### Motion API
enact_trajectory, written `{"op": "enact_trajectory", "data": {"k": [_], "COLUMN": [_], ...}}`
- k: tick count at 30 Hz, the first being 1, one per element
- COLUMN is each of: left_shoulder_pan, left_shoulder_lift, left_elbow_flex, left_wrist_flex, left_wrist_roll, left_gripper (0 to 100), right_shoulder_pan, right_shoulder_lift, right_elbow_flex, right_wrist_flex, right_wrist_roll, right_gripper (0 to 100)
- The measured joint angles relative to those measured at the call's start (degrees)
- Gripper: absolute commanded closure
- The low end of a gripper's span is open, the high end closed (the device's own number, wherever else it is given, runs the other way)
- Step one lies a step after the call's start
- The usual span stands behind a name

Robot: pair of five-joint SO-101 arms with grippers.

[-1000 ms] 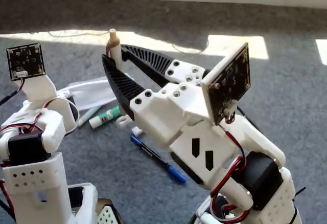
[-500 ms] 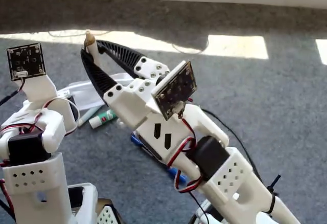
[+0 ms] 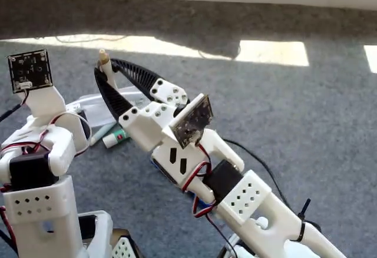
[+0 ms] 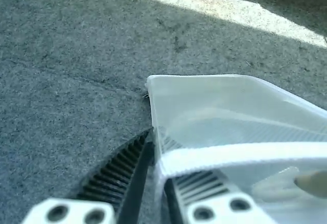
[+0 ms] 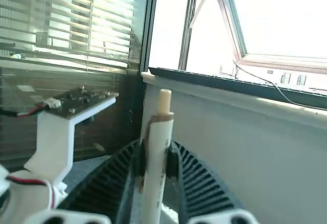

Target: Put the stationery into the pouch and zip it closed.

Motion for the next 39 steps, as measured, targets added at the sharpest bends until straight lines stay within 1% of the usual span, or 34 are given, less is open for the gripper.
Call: {"op": "enact_trajectory", "data": {"k": [11, 18, 21, 23, 26, 33, 39], "left_shoulder_pan": [0.0, 0.09, 0.09, 0.09, 0.09, 0.09, 0.09], "left_shoulder_lift": [0.0, 0.0, 0.0, 0.0, 0.0, 0.0, 0.0], "left_elbow_flex": [0.0, 0.0, 0.0, 0.0, 0.0, 0.0, 0.0], "left_wrist_flex": [0.0, 0.0, 0.0, 0.0, 0.0, 0.0, 0.0], "left_wrist_roll": [0.0, 0.0, 0.0, 0.0, 0.0, 0.0, 0.0], "left_gripper": [99, 99, 99, 99, 99, 99, 99], "right_shoulder_pan": [-0.09, -0.09, -0.09, -0.09, 0.09, -0.09, -0.09], "right_shoulder_lift": [-0.62, -10.2, -11.96, -12.31, -12.57, -12.57, -12.57], "right_elbow_flex": [8.88, 16.44, 18.37, 18.55, 18.55, 18.11, 13.36], "right_wrist_flex": [-0.97, -0.97, -0.26, 2.46, 7.38, 15.65, 21.63], "right_wrist_roll": [0.09, 0.09, 0.09, 0.09, 0.09, 0.09, 0.09], "right_gripper": [99.4, 99.2, 99.1, 97.1, 91.2, 90.2, 87.4]}}
